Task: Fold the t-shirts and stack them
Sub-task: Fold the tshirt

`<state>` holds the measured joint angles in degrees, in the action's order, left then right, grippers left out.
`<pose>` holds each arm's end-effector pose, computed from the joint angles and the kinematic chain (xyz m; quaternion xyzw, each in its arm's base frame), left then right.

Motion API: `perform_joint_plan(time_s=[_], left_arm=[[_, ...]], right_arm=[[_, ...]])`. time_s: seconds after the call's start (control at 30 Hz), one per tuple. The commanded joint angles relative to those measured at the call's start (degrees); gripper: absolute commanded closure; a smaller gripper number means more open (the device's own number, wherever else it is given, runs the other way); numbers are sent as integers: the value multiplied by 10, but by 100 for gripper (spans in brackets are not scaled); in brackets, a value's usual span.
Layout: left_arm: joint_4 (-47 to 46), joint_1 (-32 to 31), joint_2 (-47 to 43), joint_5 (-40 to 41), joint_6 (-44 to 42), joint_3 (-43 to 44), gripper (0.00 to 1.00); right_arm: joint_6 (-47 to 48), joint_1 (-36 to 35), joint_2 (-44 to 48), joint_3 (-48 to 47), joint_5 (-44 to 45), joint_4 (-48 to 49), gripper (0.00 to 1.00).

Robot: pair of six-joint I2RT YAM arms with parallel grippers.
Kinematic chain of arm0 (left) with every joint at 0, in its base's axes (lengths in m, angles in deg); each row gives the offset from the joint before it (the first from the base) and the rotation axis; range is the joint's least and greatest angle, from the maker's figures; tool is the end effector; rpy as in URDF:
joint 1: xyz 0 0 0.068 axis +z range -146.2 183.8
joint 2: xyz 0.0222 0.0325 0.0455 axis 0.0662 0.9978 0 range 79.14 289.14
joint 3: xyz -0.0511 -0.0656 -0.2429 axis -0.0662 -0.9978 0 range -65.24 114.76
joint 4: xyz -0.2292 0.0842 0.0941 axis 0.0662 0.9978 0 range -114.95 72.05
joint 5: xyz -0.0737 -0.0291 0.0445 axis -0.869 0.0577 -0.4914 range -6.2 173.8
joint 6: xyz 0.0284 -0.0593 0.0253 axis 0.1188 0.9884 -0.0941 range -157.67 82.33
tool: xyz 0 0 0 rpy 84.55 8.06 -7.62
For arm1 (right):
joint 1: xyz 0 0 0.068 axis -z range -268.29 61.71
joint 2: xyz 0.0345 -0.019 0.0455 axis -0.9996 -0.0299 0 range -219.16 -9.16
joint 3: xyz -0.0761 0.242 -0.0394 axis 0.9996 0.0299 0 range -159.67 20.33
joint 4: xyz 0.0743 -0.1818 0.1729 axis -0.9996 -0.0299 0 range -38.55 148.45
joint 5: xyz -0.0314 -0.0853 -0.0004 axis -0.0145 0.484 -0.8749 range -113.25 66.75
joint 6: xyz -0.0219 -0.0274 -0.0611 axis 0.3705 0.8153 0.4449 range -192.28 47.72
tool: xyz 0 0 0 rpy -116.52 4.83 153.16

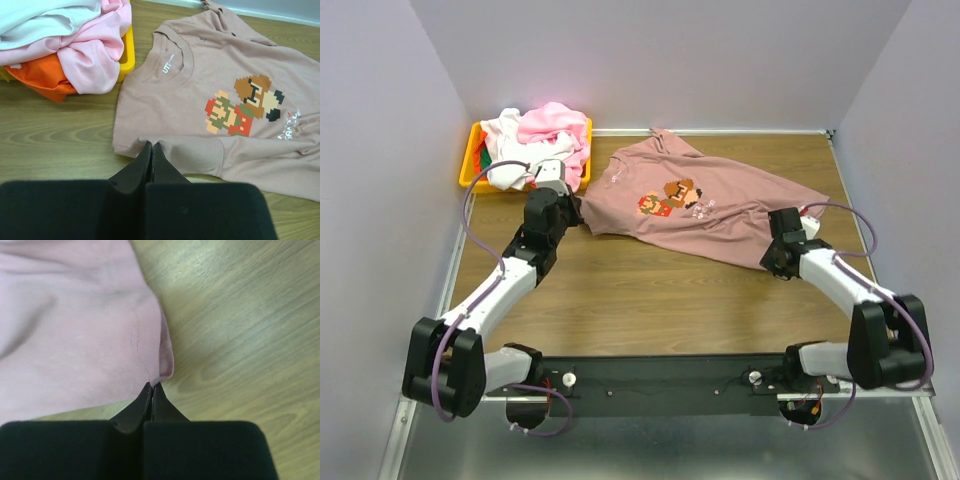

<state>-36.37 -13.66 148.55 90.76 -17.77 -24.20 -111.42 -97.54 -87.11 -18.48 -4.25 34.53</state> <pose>0.2909 -0.0842 0.2430 -0.0533 0.8012 -0.1441 0.5784 0.2543 0.0224 0.1325 0.2844 0.9168 -0.0523 0.2754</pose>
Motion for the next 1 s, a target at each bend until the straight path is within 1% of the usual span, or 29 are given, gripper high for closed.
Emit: perform_joint_plan(time_s=[0.0,0.1,0.2,0.43,0.53,0.73,0.97], left_arm=[[-11,-7,-44,-8,22,-11,100],[-4,-8,-87,-13,39,-19,100],[4,-8,-120,-9,59,-28,100],[56,-8,-242,5,91,-44,100],[77,-8,-273,14,96,-50,100],[97,-10,-283,-5,108,-65,100],[113,-14,-330,-8,128,-82,100]], right_arm=[[9,3,91,-10,-22,-59,100],[7,3,139,-26,-20,-101,100],[7,3,168,-37,-30,-130,100],[10,3,246,-64,-33,-184,100],[11,3,271,-90,-33,-219,100],[13,3,320,-143,-44,-285,100],[19,3,351,-157,-52,-329,100]])
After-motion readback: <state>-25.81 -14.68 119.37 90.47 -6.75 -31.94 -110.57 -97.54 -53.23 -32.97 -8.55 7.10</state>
